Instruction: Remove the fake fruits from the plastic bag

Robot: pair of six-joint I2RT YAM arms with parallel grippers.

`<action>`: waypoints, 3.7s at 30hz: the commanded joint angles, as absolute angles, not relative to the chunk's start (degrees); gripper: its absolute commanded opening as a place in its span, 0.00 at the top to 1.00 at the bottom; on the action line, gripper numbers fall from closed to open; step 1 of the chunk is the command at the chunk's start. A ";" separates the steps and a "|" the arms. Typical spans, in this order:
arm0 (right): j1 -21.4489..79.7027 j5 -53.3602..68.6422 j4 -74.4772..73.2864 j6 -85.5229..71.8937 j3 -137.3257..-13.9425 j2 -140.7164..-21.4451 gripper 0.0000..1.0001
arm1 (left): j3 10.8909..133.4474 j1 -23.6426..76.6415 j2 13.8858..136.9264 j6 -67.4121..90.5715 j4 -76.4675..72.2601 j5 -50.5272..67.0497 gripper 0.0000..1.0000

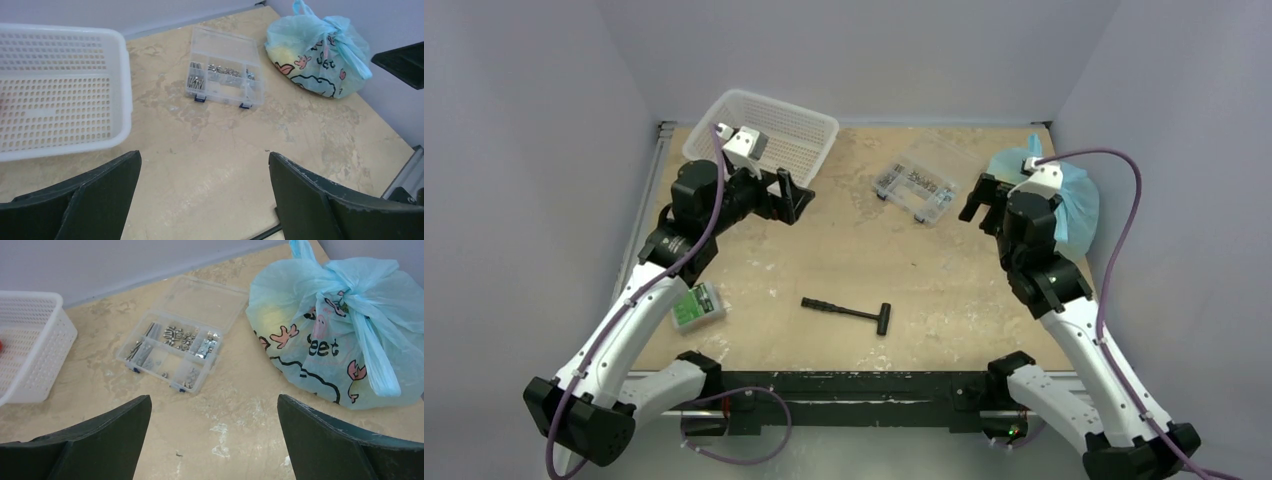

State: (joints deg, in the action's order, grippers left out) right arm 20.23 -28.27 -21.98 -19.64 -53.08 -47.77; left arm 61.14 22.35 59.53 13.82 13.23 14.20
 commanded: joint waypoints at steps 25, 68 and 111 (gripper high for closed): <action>2.99 -40.94 -14.52 -25.13 -66.70 -73.64 0.01 | 66.01 24.24 67.44 20.93 9.20 28.31 0.02; -7.18 -45.56 -14.13 -28.89 -69.68 -98.09 0.78 | 68.33 26.89 72.46 23.09 10.33 32.47 0.02; 50.54 -17.50 -38.22 -45.99 -47.81 -53.05 0.74 | 73.97 40.59 79.99 13.11 22.70 27.02 0.05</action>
State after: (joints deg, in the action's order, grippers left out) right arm 50.35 -15.46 -38.92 -46.33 -44.71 -55.00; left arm 71.00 38.09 79.09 16.69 20.82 28.77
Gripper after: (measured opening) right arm 0.183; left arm 0.955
